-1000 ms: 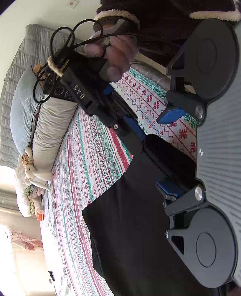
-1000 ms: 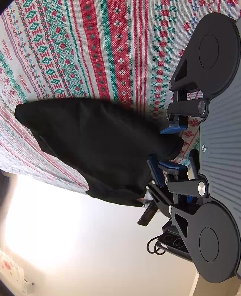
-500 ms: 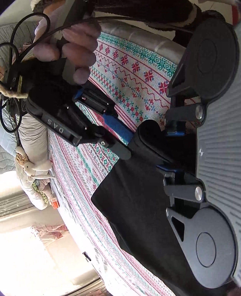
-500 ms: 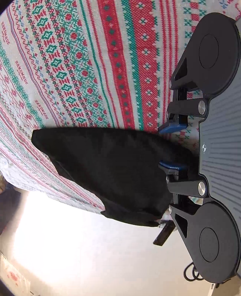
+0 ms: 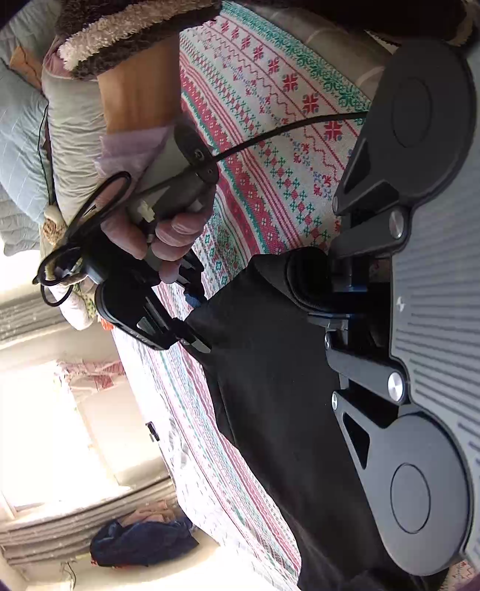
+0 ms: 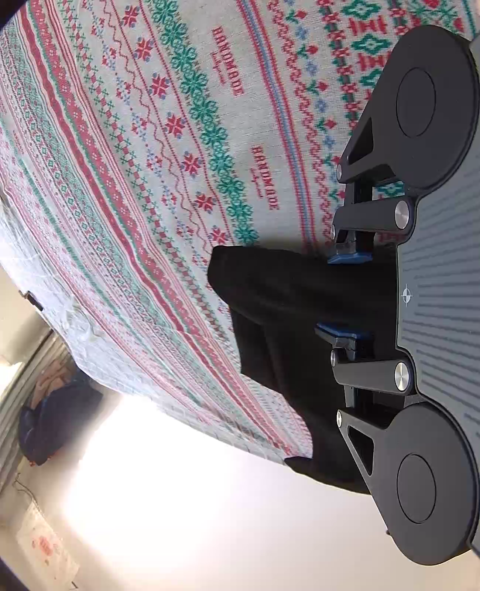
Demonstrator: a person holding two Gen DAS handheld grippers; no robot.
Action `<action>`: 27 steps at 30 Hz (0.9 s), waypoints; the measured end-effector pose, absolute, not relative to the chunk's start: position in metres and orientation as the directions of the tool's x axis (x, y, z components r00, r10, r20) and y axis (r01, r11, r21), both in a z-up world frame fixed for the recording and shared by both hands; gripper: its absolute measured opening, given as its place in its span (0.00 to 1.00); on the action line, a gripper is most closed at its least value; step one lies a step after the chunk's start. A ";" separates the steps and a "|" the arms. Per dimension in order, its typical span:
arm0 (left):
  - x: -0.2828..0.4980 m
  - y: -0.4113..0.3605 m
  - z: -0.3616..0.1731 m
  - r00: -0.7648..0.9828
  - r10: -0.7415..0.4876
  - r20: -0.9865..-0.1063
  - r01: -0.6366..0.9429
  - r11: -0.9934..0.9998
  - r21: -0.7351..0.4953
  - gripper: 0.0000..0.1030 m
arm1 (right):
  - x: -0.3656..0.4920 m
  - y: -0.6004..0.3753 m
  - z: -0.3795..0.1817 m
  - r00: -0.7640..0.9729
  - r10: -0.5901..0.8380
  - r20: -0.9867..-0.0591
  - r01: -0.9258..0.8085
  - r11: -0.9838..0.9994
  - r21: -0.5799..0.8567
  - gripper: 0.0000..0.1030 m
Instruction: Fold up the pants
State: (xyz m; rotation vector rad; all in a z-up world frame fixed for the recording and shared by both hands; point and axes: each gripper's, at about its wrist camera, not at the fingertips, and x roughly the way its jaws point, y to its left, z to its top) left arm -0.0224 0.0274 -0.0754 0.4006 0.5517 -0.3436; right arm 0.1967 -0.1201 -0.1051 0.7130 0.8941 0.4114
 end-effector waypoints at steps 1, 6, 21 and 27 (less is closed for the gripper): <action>-0.023 0.028 -0.071 0.809 -0.191 -0.556 0.394 0.878 0.273 0.17 | 0.202 -0.120 -0.106 0.586 0.587 -0.558 -0.021 0.700 0.714 0.19; -0.030 0.031 -0.034 0.842 -0.198 -0.502 0.329 0.926 0.186 0.16 | 0.203 -0.119 -0.091 0.619 0.558 -0.553 -0.020 0.714 0.699 0.05; -0.053 -0.050 -0.044 0.641 -0.466 -0.610 0.542 0.837 -0.071 0.37 | 0.150 -0.243 -0.093 0.640 0.460 -0.615 0.073 0.761 0.645 0.05; -0.044 0.023 -0.029 0.683 -0.412 -0.602 0.397 0.902 -0.168 0.62 | 0.142 -0.263 -0.096 0.622 0.489 -0.612 0.109 0.720 0.685 0.17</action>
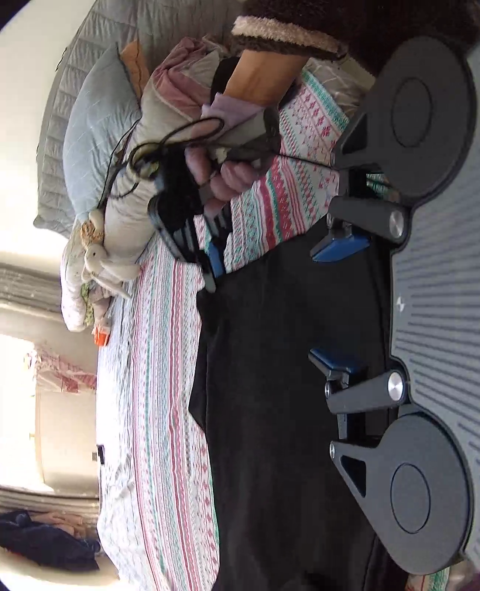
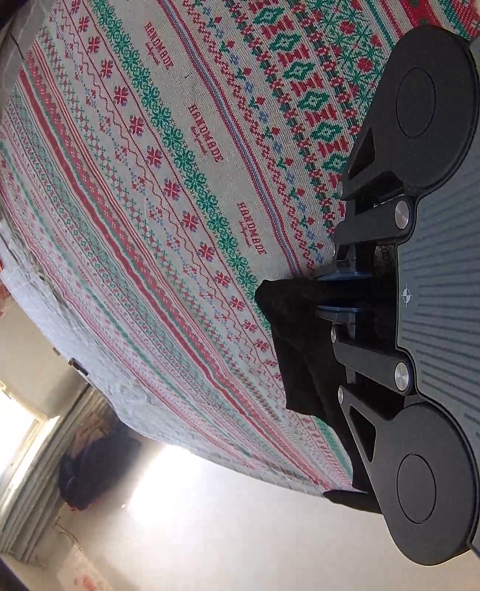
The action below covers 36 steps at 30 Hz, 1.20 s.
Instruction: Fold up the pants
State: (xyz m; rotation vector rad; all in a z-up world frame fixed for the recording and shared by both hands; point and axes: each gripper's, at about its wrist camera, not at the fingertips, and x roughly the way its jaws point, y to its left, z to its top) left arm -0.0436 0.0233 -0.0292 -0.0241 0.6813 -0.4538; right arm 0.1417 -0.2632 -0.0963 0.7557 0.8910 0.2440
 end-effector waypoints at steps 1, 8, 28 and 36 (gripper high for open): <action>-0.039 0.036 -0.028 0.707 -0.371 -0.602 0.352 0.923 -0.155 0.62 | 0.142 -0.266 -0.096 0.621 0.496 -0.607 0.114 0.709 0.696 0.19; -0.001 0.112 -0.051 0.750 -0.039 -0.660 -0.006 0.998 -0.065 0.61 | 0.146 -0.264 -0.108 0.608 0.505 -0.612 0.161 0.677 0.718 0.23; -0.015 0.096 -0.040 0.807 0.068 -0.586 -0.045 0.998 0.054 0.64 | 0.136 -0.237 -0.093 0.560 0.513 -0.650 0.079 0.748 0.659 0.42; -0.029 0.017 -0.059 0.737 -0.271 -0.619 0.359 0.933 0.018 0.64 | 0.110 -0.249 -0.102 0.469 0.625 -0.624 0.103 0.663 0.742 0.42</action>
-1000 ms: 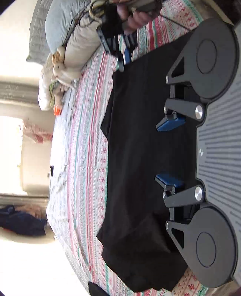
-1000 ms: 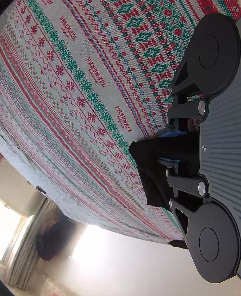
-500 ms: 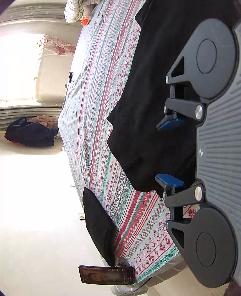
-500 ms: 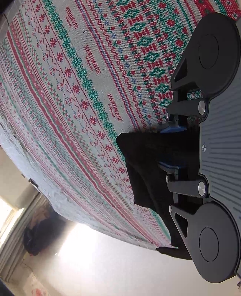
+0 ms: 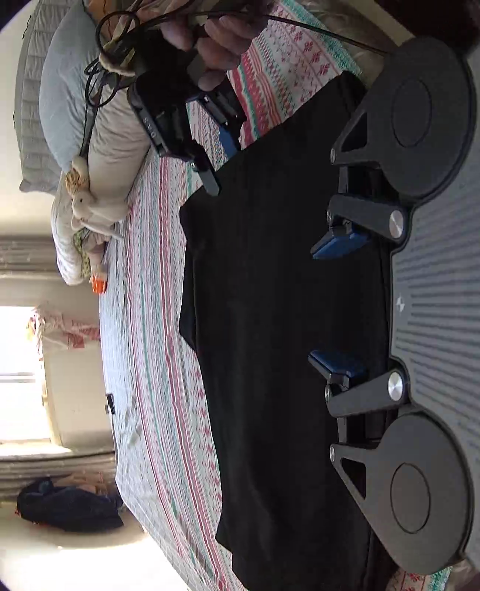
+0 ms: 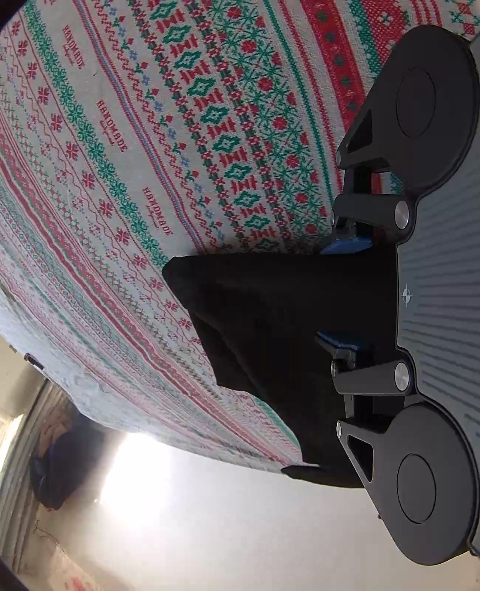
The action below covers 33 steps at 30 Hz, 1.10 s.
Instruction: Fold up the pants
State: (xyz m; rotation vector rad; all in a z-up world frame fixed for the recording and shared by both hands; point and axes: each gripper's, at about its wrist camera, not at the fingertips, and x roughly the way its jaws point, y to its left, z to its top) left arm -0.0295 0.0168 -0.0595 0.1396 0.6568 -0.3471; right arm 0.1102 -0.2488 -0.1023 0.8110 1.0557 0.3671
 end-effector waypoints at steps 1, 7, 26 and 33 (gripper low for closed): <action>-0.031 0.011 -0.061 0.726 -0.298 -0.619 0.388 0.922 0.012 0.64 | 0.104 -0.251 -0.104 0.445 0.653 -0.613 0.102 0.643 0.759 0.42; -0.044 -0.010 -0.069 0.635 -0.471 -0.612 0.570 0.821 -0.041 0.69 | 0.063 -0.251 -0.119 0.272 0.782 -0.560 0.061 0.567 0.822 0.42; -0.059 -0.085 -0.093 0.781 -0.293 -0.552 0.528 0.782 0.332 0.41 | 0.049 -0.243 -0.104 0.210 0.855 -0.475 -0.003 0.486 0.874 0.42; -0.068 -0.087 -0.098 0.811 -0.249 -0.529 0.486 0.790 0.374 0.24 | 0.071 -0.261 -0.119 0.361 0.761 -0.540 0.026 0.570 0.821 0.39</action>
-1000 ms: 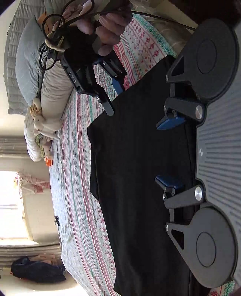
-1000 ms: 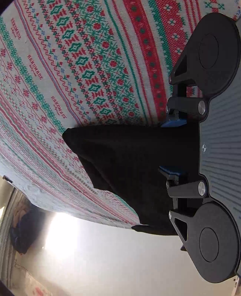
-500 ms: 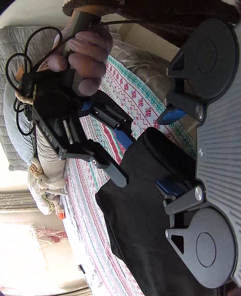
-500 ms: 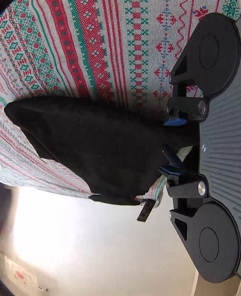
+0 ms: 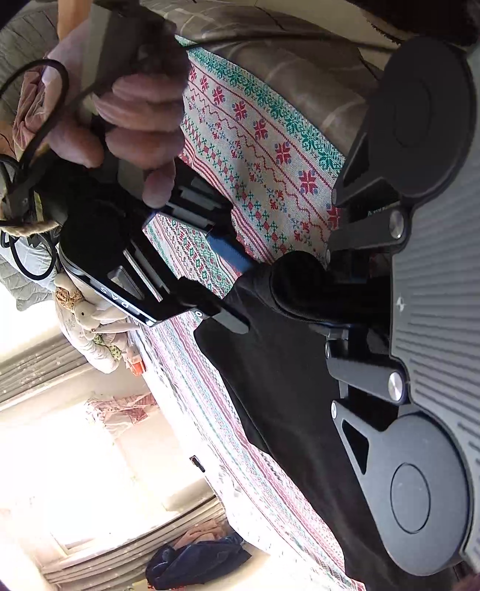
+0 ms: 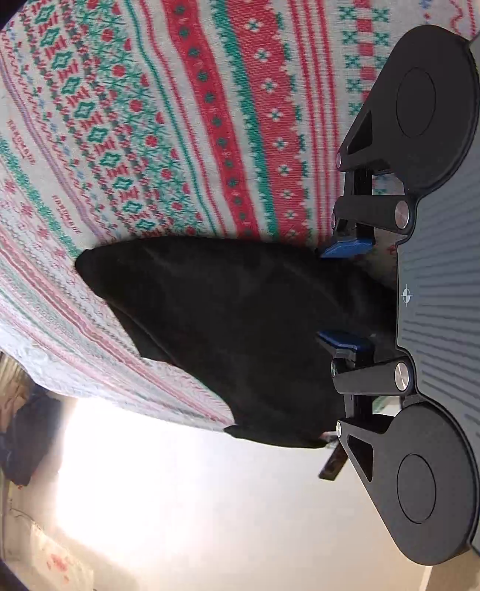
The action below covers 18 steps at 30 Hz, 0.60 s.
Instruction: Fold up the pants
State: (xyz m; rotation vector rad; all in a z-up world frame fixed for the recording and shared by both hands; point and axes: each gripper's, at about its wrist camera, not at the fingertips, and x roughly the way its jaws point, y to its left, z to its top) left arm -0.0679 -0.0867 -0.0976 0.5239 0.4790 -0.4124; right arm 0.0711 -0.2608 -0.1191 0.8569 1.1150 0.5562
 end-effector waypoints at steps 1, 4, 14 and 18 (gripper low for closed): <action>-0.067 -0.085 -0.097 0.810 -0.247 -0.531 0.480 0.801 0.359 0.23 | 0.077 -0.261 -0.118 0.396 0.746 -0.536 0.011 0.580 0.815 0.37; -0.064 -0.078 -0.091 0.802 -0.248 -0.543 0.465 0.831 0.307 0.20 | 0.097 -0.264 -0.118 0.479 0.703 -0.525 0.003 0.597 0.802 0.34; -0.050 -0.063 -0.082 0.756 -0.293 -0.585 0.454 0.879 0.145 0.19 | 0.143 -0.257 -0.105 0.602 0.545 -0.584 0.083 0.684 0.724 0.23; -0.042 -0.043 -0.069 0.748 -0.312 -0.586 0.426 0.903 0.064 0.18 | 0.152 -0.245 -0.099 0.613 0.501 -0.611 0.122 0.704 0.700 0.08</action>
